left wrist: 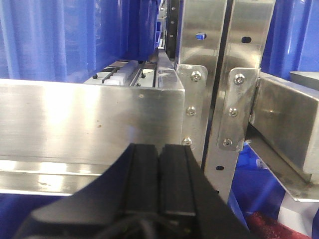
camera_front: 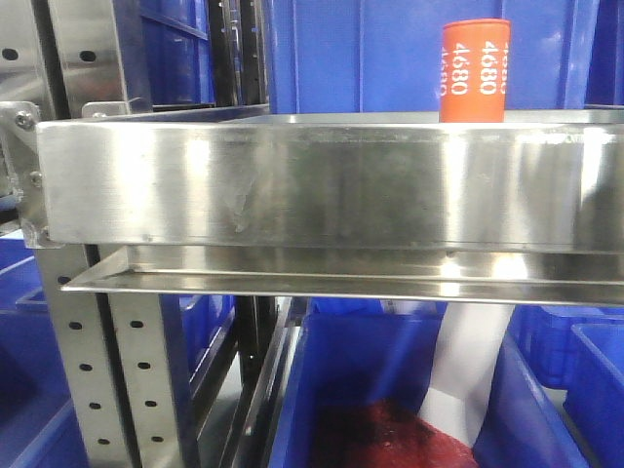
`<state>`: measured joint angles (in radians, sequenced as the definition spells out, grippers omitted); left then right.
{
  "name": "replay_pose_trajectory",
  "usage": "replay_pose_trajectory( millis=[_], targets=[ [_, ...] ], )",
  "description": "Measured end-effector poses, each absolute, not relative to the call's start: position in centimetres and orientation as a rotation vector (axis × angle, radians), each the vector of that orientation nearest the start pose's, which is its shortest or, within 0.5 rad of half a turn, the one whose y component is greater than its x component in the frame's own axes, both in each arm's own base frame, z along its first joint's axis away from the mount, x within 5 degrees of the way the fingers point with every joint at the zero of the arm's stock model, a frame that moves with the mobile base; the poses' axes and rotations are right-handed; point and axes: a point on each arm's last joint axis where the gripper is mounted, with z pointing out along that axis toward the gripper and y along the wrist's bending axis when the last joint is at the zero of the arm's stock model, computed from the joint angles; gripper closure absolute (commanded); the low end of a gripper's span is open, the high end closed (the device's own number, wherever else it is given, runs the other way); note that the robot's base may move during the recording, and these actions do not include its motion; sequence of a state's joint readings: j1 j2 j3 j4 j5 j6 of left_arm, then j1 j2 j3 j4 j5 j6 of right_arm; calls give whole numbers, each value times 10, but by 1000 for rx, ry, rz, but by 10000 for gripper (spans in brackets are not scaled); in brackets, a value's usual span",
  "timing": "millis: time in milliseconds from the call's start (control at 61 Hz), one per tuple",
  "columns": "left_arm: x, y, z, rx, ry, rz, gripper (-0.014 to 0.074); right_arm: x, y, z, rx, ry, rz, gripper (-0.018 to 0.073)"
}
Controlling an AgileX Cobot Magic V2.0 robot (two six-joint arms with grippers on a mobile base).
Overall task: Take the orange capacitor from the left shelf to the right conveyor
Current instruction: 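Close the right gripper around the orange cylinder and lift it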
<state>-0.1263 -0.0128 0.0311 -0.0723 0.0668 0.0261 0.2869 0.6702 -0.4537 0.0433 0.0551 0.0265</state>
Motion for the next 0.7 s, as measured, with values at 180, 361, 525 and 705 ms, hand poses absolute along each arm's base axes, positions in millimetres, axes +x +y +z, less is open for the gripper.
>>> replay_pose_trajectory(
  millis=[180, 361, 525, 705],
  targets=[
    [56, -8, 197, 67, 1569, -139, 723, 169, 63, 297, -251, 1738, 310, -63],
    [56, -8, 197, 67, 1569, -139, 723, 204, 77, 294, -245, 1697, 313, -63],
    [56, -8, 197, 67, 1569, -139, 723, 233, 87, 287, -242, 1692, 309, -63],
    [56, -8, 197, 67, 1569, -139, 723, 255, 96, 268, -244, 1709, 302, -63]
  ],
)
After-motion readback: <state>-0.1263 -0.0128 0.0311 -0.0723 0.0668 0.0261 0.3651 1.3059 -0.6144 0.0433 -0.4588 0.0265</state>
